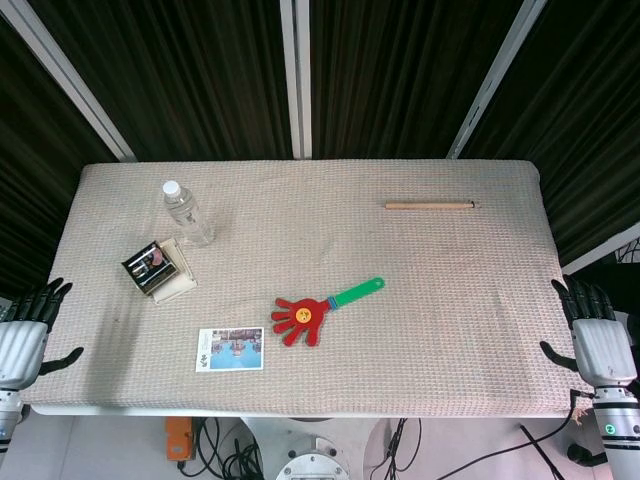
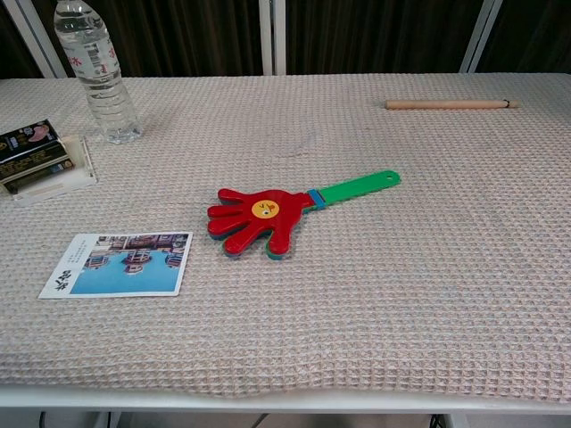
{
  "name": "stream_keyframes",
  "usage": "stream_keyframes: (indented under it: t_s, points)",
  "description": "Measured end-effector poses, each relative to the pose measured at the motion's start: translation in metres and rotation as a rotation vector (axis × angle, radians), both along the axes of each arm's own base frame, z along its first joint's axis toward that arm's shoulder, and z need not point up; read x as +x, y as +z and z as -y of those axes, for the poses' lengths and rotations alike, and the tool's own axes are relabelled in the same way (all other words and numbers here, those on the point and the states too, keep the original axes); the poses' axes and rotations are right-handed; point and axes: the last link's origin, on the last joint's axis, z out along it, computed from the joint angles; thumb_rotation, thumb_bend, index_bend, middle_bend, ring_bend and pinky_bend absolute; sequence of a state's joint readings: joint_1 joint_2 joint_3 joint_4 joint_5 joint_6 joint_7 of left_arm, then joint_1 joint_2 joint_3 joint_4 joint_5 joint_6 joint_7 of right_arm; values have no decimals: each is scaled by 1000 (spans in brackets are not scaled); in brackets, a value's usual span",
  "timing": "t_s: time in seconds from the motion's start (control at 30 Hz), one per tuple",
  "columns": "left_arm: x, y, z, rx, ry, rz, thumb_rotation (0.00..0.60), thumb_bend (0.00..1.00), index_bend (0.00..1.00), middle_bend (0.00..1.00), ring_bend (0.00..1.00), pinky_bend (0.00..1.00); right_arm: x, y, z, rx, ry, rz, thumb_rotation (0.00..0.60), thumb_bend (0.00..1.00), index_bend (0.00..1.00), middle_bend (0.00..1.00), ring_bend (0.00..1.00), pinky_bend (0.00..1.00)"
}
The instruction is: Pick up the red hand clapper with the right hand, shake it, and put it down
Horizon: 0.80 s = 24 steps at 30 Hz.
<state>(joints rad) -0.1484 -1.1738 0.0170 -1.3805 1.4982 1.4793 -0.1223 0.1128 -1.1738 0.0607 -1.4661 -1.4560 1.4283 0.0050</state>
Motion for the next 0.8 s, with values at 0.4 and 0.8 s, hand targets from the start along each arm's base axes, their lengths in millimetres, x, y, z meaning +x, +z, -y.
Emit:
stream_keyframes:
  t_s: [0.4, 0.8]
  points:
    - [3, 3, 6, 6, -11, 15, 600, 154, 19, 27, 0, 50, 7, 0, 5, 39, 13, 43, 600, 120, 0, 0, 0, 0]
    - [4, 8, 8, 2, -6, 13, 600, 154, 19, 27, 0, 44, 54, -18, 47, 195, 101, 30, 600, 112, 0, 0, 0, 0]
